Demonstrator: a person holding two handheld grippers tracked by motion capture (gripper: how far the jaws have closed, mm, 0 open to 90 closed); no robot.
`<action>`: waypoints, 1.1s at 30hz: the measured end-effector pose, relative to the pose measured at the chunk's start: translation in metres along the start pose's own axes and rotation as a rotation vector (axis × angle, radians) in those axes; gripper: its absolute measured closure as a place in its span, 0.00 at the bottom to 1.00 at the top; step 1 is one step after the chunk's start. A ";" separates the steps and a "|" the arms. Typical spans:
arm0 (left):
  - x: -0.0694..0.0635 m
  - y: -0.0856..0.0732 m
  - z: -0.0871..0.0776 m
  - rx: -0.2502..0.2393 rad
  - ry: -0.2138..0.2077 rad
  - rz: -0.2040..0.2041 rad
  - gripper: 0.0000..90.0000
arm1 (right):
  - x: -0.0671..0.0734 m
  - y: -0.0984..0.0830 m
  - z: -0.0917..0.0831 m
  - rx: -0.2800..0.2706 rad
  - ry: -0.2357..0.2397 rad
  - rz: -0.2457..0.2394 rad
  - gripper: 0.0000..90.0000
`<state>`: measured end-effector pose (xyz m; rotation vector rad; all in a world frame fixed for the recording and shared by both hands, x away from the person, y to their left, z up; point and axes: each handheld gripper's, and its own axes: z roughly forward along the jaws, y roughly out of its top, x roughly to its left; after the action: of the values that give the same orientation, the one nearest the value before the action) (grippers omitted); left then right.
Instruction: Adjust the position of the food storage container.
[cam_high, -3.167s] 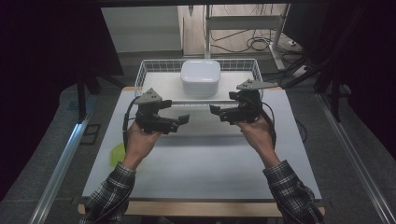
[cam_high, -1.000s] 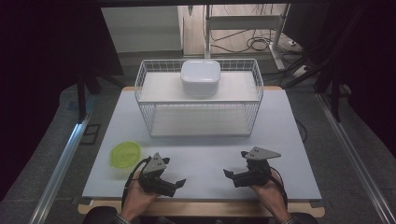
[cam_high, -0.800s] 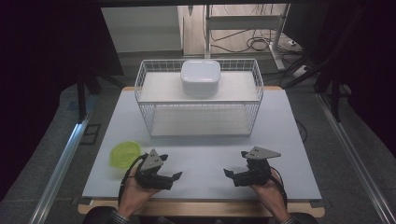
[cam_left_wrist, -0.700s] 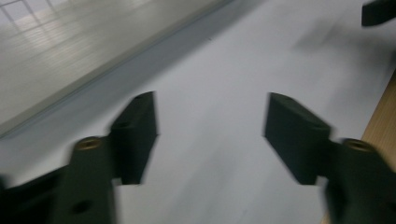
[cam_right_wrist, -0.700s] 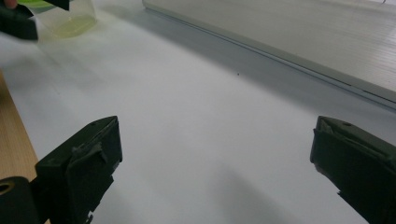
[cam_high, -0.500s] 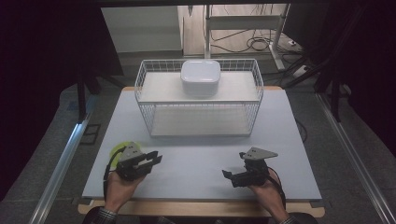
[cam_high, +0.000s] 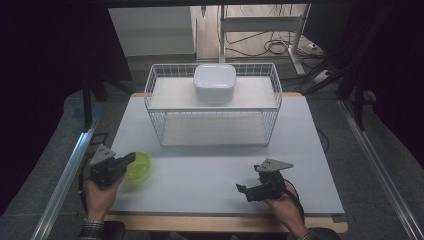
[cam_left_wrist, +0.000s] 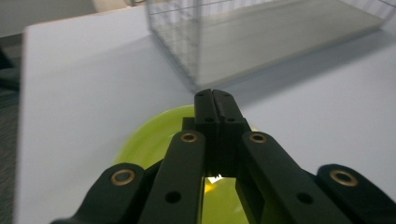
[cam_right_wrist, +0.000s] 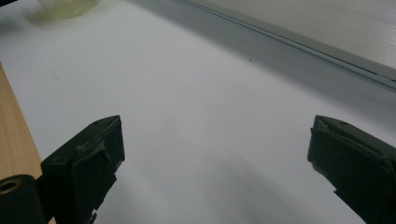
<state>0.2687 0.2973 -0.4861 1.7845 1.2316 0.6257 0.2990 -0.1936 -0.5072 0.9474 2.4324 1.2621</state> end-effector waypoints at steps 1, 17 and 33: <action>0.004 -0.001 -0.002 0.002 0.017 -0.005 1.00 | 0.000 0.000 0.000 0.004 0.001 0.002 0.05; 0.035 -0.032 -0.005 0.125 0.193 -0.096 1.00 | 0.002 -0.001 0.003 0.031 -0.004 -0.009 0.05; 0.019 -0.027 0.012 0.180 0.127 -0.073 1.00 | 0.006 -0.002 0.007 0.071 0.003 -0.039 0.05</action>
<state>0.2714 0.3142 -0.5167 1.8601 1.4729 0.6105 0.2973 -0.1861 -0.5130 0.9118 2.5005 1.1725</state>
